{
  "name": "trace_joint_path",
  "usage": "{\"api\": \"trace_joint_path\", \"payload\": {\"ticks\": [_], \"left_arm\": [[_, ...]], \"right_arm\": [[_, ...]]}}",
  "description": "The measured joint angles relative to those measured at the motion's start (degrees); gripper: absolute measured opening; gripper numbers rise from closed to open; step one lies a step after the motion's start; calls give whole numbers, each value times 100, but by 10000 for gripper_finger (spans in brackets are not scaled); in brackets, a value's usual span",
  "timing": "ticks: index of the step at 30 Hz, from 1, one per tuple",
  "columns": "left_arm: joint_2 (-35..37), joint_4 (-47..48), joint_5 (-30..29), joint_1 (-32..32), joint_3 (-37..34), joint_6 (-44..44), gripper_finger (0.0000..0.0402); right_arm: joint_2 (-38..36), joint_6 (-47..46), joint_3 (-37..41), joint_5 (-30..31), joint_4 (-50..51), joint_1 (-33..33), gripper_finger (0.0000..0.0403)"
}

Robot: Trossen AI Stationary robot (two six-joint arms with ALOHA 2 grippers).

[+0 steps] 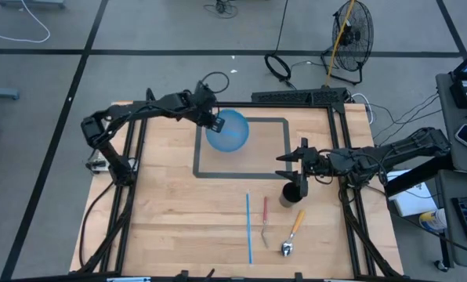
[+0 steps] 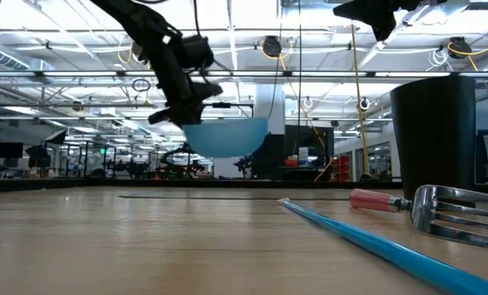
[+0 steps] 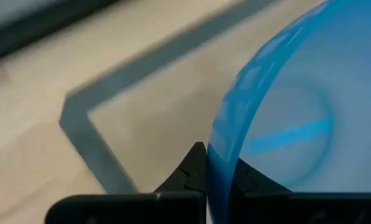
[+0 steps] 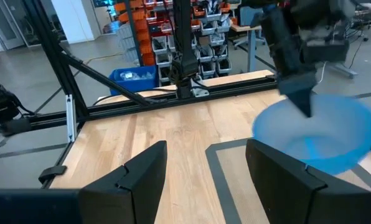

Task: Pick & Place Utensil
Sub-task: Put the blue bowl on the left side of the placemat

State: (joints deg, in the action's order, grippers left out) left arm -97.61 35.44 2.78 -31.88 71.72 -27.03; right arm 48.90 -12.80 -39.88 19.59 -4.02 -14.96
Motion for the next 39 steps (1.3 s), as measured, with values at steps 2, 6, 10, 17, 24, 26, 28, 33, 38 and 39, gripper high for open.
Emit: {"api": "trace_joint_path", "payload": {"ticks": [2, 6, 10, 17, 24, 26, 28, 33, 38, 39], "left_arm": [[-211, -45, 226, 6, 103, -18, 8], [-551, 223, 388, 20, 269, -39, 25], [-752, 401, 419, 12, 354, 57, 23], [-795, 384, 381, 48, 356, 130, 16], [-795, 402, 239, 58, 356, 254, 34], [-795, 401, 172, 68, 356, 296, 26], [-795, 401, 169, 68, 356, 347, 16], [-795, 400, 169, 92, 356, 405, 9], [-795, 398, 169, 95, 356, 394, 39], [-795, 398, 169, 94, 356, 387, 42]], "right_arm": [[0, 0, 0, 0, -1, 0, 215], [0, -71, 2, -9, 5, -4, 215], [2, -153, 2, -11, 51, -9, 215], [4, -153, 2, -13, 65, -11, 215], [4, -153, 0, -17, 104, -11, 215], [2, -153, 2, -17, 125, -11, 215], [3, -153, 2, -18, 132, -11, 215], [4, -153, 2, -20, 145, -11, 215], [4, -153, 2, -20, 180, -11, 215], [4, -153, 2, -20, 180, -11, 215]]}}
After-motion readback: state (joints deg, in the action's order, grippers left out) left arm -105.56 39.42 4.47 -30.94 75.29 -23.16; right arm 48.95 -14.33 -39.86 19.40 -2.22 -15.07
